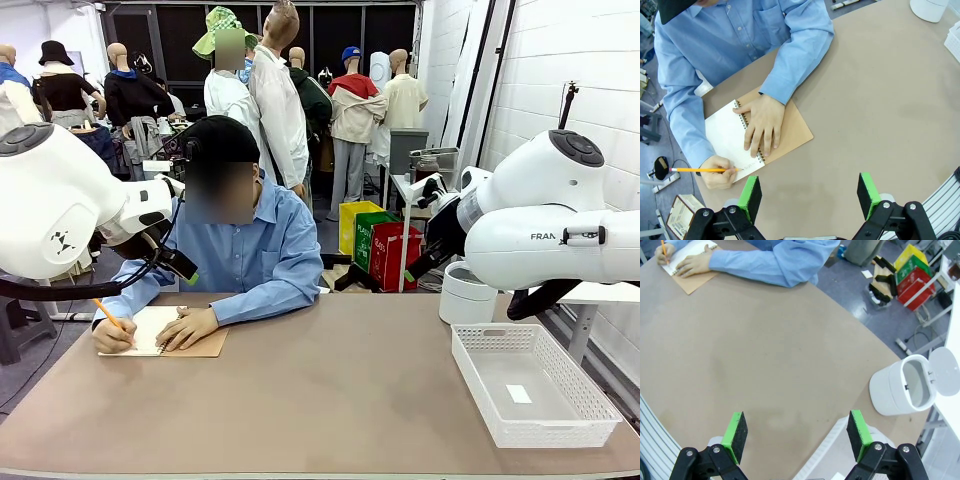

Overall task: Sort the paper based on its condition.
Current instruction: If a person hands you a paper, place it in the Organizing basket , and if it's crumpled, put it in the Trash can.

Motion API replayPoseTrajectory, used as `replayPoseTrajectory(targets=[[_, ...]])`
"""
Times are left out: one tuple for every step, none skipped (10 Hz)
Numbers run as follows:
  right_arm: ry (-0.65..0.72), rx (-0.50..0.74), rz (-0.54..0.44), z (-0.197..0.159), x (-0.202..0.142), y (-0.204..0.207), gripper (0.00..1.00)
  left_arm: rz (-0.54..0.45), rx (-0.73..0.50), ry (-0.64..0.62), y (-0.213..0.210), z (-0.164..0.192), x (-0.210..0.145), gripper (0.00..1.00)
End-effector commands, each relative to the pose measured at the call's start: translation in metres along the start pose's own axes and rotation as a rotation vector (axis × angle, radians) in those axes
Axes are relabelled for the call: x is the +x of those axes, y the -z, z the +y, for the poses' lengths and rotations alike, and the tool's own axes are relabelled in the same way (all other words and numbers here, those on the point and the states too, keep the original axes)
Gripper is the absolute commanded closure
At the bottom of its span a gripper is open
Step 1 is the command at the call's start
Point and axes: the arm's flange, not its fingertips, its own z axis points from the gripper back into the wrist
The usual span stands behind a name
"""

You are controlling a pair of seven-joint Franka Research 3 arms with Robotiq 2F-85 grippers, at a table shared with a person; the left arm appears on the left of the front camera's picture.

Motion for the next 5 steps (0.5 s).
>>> replayPoseTrajectory(targets=[[0.003,0.005,-0.002,-0.0008,-0.0003,0.0001,0.0,0.007,0.0,0.0,0.0007,0.0002,-0.001,0.0],[0.003,0.005,-0.002,-0.0008,-0.0003,0.0001,0.0,0.007,0.0,0.0,0.0007,0.0002,-0.001,0.0],[0.003,0.005,-0.002,-0.0008,-0.0003,0.0001,0.0,0.007,0.0,0.0,0.0007,0.0002,-0.001,0.0],[0.003,0.005,-0.002,-0.0008,-0.0003,0.0001,0.0,0.007,0.0,0.0,0.0007,0.0002,-0.001,0.0],[0.003,0.005,-0.002,-0.0008,-0.0003,0.0001,0.0,0.007,0.0,0.0,0.0007,0.0002,-0.001,0.0]])
